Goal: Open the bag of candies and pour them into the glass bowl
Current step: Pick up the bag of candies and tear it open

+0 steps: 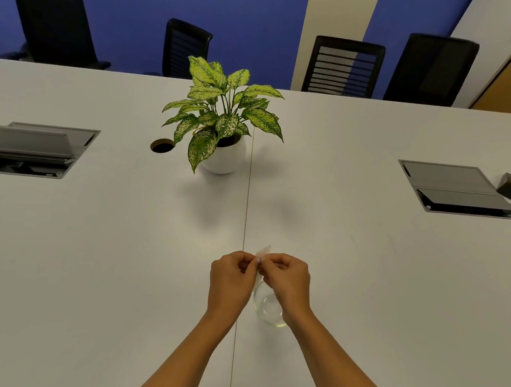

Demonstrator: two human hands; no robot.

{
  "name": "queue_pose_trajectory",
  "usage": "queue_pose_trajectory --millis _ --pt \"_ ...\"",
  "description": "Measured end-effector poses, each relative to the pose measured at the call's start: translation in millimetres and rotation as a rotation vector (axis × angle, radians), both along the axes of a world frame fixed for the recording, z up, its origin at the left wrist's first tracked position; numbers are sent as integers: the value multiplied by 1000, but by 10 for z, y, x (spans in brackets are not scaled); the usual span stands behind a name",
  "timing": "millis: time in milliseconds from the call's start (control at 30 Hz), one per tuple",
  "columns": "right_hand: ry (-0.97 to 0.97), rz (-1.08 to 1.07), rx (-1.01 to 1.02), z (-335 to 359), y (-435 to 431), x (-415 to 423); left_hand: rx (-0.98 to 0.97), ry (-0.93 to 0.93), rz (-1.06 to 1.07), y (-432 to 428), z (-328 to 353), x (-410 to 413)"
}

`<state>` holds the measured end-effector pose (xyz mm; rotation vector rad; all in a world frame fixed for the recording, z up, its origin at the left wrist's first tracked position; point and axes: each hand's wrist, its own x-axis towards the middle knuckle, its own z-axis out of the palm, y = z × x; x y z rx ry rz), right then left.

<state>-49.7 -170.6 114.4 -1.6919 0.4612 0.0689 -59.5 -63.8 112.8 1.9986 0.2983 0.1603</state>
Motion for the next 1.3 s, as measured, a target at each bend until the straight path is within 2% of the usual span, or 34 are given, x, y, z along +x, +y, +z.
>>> queue_pose_trajectory --millis 100,300,433,700,967,1167,1300 --pt "26 -31 82 -42 28 -55 -32 -13 36 -53 -36 -16" --pt "-121 59 -156 -18 9 -57 -94 -70 67 -69 -118 -62" --pt "-155 80 -266 -33 23 -59 -62 -101 36 -86 -158 -97" --pt "-140 102 -304 -85 17 -55 -28 -109 -6 -91 -208 -135" --pt "-150 124 -340 -100 82 -35 93 -130 -21 -71 -226 -129" --pt "-147 44 -190 -156 105 -54 -102 -77 137 -57 -185 -69" --pt "-120 104 -157 -182 130 -76 -194 -4 208 -27 -207 -38"
